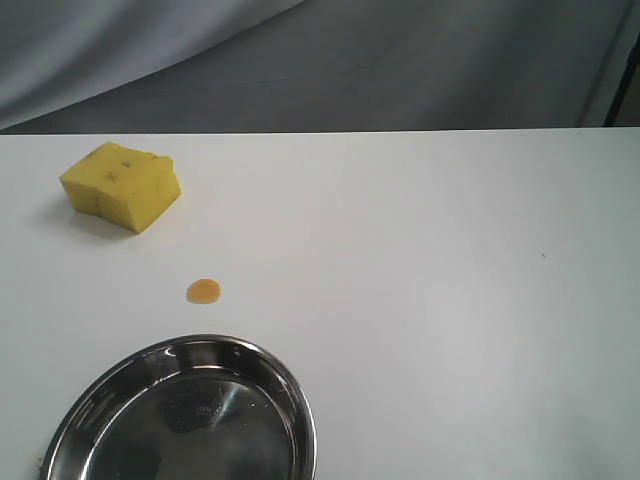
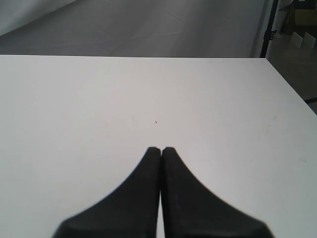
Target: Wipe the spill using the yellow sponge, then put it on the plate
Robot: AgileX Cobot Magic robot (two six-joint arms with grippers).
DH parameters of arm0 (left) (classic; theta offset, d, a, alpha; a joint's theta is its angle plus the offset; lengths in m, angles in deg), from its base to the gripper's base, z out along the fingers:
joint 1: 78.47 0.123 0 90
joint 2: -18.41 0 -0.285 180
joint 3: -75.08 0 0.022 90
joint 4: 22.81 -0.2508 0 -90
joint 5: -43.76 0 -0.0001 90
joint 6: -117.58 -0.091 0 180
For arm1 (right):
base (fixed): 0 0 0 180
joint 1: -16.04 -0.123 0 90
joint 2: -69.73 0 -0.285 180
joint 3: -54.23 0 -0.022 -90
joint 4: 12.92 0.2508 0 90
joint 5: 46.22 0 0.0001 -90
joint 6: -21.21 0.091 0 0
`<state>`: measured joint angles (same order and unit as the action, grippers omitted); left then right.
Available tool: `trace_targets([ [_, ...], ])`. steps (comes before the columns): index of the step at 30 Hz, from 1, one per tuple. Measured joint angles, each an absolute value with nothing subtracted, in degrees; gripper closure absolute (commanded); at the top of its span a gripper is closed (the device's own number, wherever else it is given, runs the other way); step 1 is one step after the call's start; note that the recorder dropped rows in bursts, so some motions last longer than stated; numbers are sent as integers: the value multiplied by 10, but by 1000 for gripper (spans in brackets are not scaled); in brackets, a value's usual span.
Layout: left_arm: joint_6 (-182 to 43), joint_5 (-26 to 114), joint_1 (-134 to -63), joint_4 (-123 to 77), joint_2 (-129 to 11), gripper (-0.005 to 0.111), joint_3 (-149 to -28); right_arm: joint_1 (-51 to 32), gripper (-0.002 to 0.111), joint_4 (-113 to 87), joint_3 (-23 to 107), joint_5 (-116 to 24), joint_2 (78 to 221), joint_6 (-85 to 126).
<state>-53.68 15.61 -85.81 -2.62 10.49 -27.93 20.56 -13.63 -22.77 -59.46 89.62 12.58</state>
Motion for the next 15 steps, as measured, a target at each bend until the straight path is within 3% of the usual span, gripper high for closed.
trace_targets([
  [15, -481, 81, -858, -121, 105, 107, -279, 206, 108, -136, -228, -595, 896, 126],
])
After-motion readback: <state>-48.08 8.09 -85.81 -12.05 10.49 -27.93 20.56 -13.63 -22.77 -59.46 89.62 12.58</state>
